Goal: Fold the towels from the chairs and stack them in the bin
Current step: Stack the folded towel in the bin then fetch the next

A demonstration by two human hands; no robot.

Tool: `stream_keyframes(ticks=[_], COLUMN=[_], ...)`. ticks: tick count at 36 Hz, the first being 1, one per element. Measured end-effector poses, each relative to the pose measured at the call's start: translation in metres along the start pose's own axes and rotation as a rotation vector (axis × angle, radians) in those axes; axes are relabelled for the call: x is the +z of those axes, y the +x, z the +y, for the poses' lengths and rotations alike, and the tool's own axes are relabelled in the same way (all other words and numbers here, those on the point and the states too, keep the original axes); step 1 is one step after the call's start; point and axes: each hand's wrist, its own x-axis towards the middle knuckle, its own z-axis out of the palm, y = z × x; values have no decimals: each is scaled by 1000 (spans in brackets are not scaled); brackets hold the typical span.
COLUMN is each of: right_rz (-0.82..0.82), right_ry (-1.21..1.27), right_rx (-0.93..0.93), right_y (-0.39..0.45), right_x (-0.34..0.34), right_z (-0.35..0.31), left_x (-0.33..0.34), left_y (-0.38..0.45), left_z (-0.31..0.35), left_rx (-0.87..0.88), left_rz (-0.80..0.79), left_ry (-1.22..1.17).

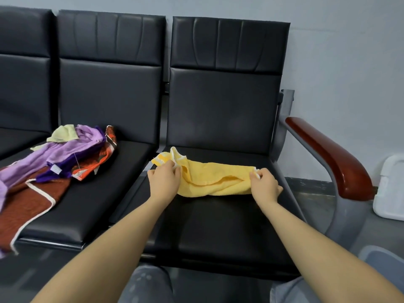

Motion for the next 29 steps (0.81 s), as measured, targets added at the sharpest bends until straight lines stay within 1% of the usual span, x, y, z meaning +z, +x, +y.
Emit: stream_keyframes(ticks=[3, 6, 10, 15, 17, 20, 23, 29], right_rz=[121, 180, 230, 315, 345, 403, 465, 480], right_ry=[155, 280, 405, 507, 530, 532, 516, 554], right_rx=[26, 58, 0, -98, -127, -162, -170, -158], right_y=[6, 15, 23, 33, 37, 40, 45, 42], right_x=[-14, -31, -56, -82, -96, -121, -137, -152], right_z=[-22, -48, -83, -120, -132, -149, -157, -164], left_x=[-17, -37, -67, -96, -110, -131, -149, -165], left_y=[11, 26, 44, 67, 75, 85, 92, 94], left_z=[6, 19, 45, 79, 93, 111, 126, 144], left_rx=[-35, -64, -108, -258, -285, -250, -185, -126], left_rz=[63, 108, 150, 201, 219, 262, 306, 334], left_ry=[-83, -157, -304, -528, -585, -642, -644, -692])
